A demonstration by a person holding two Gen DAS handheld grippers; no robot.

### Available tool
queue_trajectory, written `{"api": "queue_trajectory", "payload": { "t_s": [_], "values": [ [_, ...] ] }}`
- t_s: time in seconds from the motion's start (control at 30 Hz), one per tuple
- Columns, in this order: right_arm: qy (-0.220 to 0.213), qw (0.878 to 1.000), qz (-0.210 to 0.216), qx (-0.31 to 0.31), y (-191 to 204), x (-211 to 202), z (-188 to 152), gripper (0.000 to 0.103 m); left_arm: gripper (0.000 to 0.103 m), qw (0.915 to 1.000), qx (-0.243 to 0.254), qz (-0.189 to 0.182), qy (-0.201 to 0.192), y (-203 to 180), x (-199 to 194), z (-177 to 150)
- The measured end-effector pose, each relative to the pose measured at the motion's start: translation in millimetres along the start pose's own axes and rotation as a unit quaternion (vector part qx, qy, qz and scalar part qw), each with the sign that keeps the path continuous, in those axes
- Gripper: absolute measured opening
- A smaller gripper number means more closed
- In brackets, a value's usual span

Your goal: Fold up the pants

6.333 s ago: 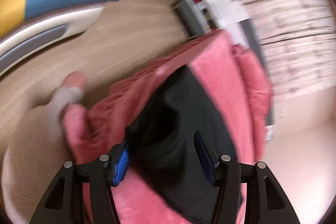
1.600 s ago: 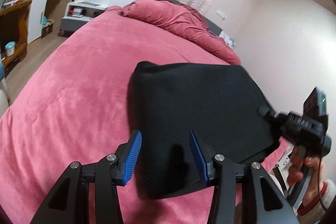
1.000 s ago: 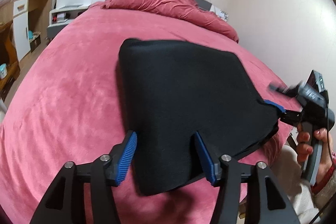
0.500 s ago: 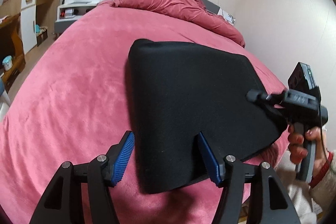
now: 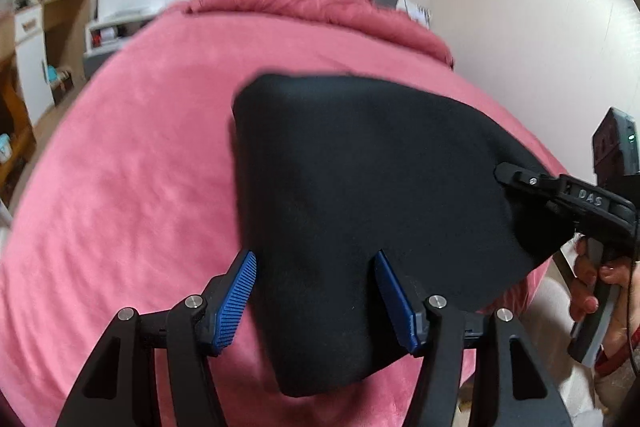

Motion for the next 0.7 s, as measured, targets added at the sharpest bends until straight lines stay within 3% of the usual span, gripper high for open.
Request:
{"api": "queue_trajectory", "payload": {
  "t_s": [0.03, 0.1, 0.17, 0.27, 0.33, 0.43, 0.57, 0.7],
  "values": [
    [0.006, 1.0, -0.006, 0.014, -6, 10, -1, 0.036, 0.069, 1.0, 0.002, 0.005, -0.002, 0, 2, -2],
    [-0.002, 0.998, 0.026, 0.053, -22, 12, -5, 0.037, 0.069, 1.0, 0.0, -0.005, 0.006, 2, 2, -6],
    [-0.012, 0.996, 0.039, 0.084, -26, 3, -3, 0.045, 0.069, 0.9998, -0.005, -0.011, 0.016, 4, -2, -10],
    [-0.058, 0.991, 0.003, 0.117, -35, -26, 3, 0.047, 0.068, 0.9999, -0.011, -0.009, 0.0, 9, -17, -7],
    [-0.108, 0.988, -0.033, 0.11, -34, -53, 10, 0.048, 0.067, 0.9996, -0.017, 0.002, -0.024, 13, -30, 4],
    [-0.136, 0.989, -0.027, 0.048, 0, -73, 34, 0.044, 0.067, 0.9986, -0.009, 0.004, -0.052, 13, -41, 29],
    [-0.09, 0.993, -0.026, -0.071, 61, -44, 61, 0.032, 0.064, 0.9981, 0.021, 0.032, -0.048, 4, -30, 71],
    [-0.037, 0.993, -0.034, -0.109, 86, 12, 74, 0.028, 0.05, 0.9972, 0.067, 0.015, -0.03, -18, -10, 97]
  ]
}}
Point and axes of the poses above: each gripper's, at about its wrist camera, not at the fingertips, and x roughly the way its jaws point, y to its left, z to its top, the point moved 4 cm from there along x, roughly the way its jaws point, and after that the axes turned 10 degrees about y, right-handed, at the moved point
